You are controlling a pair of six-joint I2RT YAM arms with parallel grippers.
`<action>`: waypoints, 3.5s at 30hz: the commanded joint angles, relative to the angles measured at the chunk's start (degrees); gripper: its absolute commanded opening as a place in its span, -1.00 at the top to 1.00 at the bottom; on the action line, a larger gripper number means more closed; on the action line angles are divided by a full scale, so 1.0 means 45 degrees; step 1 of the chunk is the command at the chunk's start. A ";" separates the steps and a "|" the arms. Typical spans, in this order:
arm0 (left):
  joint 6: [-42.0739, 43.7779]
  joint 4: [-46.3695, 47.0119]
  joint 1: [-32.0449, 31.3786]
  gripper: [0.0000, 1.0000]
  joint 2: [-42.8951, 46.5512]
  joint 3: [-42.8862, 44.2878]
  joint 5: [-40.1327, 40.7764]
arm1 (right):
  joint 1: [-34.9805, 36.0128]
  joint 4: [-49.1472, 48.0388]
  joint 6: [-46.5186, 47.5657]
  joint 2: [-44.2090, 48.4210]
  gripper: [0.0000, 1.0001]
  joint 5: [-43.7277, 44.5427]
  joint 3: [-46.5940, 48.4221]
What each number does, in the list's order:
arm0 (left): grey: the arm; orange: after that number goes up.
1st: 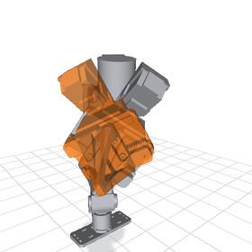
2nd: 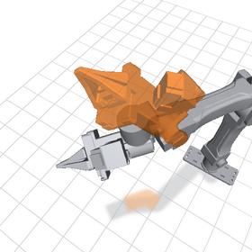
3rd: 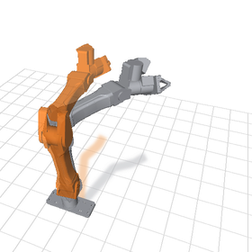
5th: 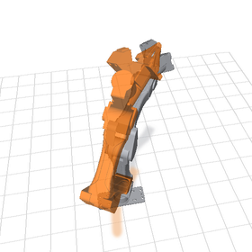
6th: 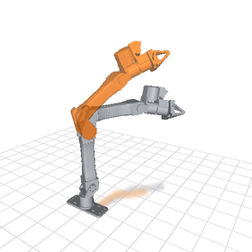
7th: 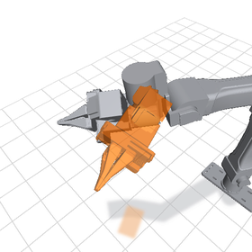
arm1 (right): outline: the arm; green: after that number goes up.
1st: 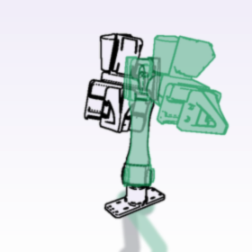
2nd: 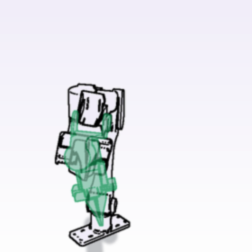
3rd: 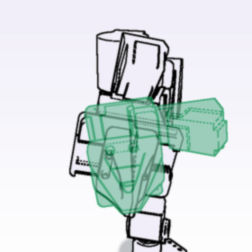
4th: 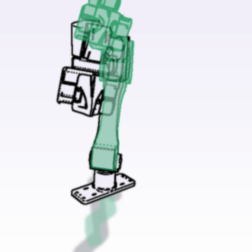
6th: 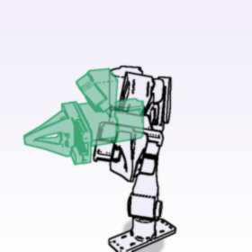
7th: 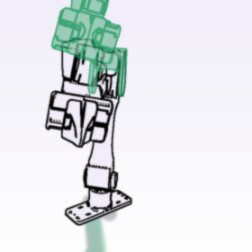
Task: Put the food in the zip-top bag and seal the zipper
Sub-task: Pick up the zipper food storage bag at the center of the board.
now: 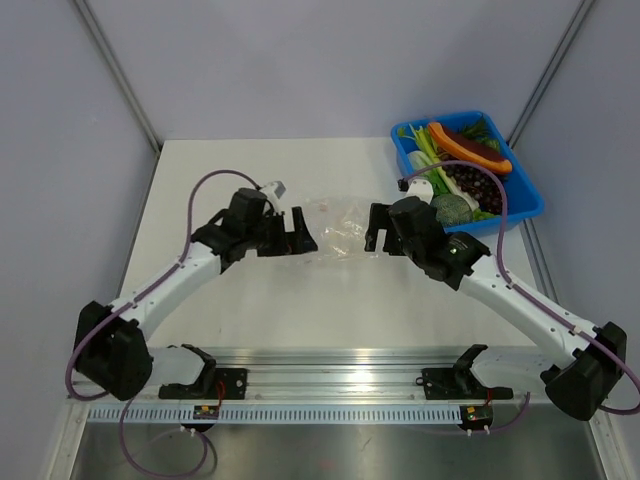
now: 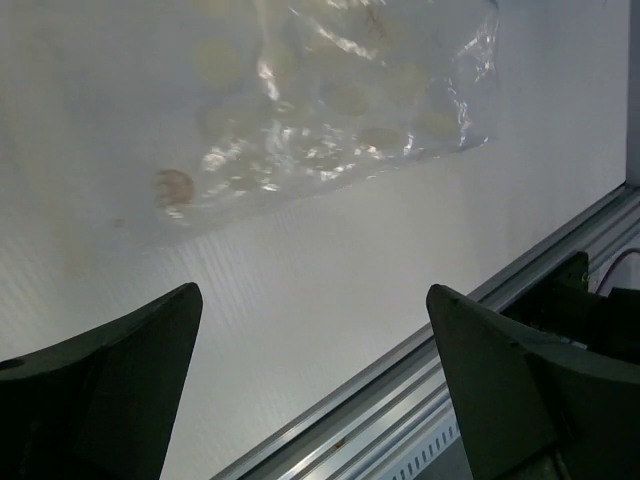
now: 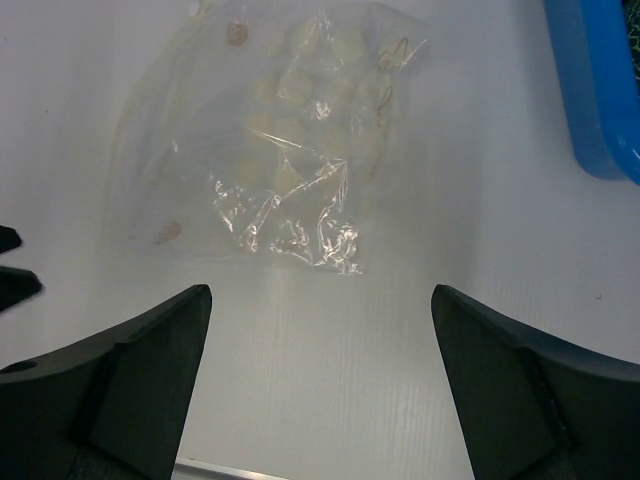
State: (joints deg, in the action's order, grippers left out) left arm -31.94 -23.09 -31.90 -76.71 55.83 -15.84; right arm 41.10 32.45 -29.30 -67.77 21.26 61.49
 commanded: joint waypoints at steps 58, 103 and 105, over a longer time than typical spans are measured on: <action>-0.1261 0.1088 0.2109 1.00 0.0053 0.2124 -0.0212 | -0.0012 0.0641 0.0006 -0.2362 -0.99 -0.2906 0.4537; -0.2550 0.1732 0.2011 0.58 -0.0200 0.2885 -0.1907 | 0.2409 -0.0805 0.0693 -0.7011 0.87 -0.0232 0.7252; -0.2608 0.2122 0.2030 -0.02 -0.0317 0.3080 -0.2865 | 0.2390 -0.0668 0.0380 -0.7030 1.00 0.0254 0.7272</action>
State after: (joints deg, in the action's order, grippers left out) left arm -44.05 -18.87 -22.76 -78.15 66.78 -21.47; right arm 51.59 31.07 -25.04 -99.18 17.32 91.68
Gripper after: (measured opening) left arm 0.434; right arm 0.022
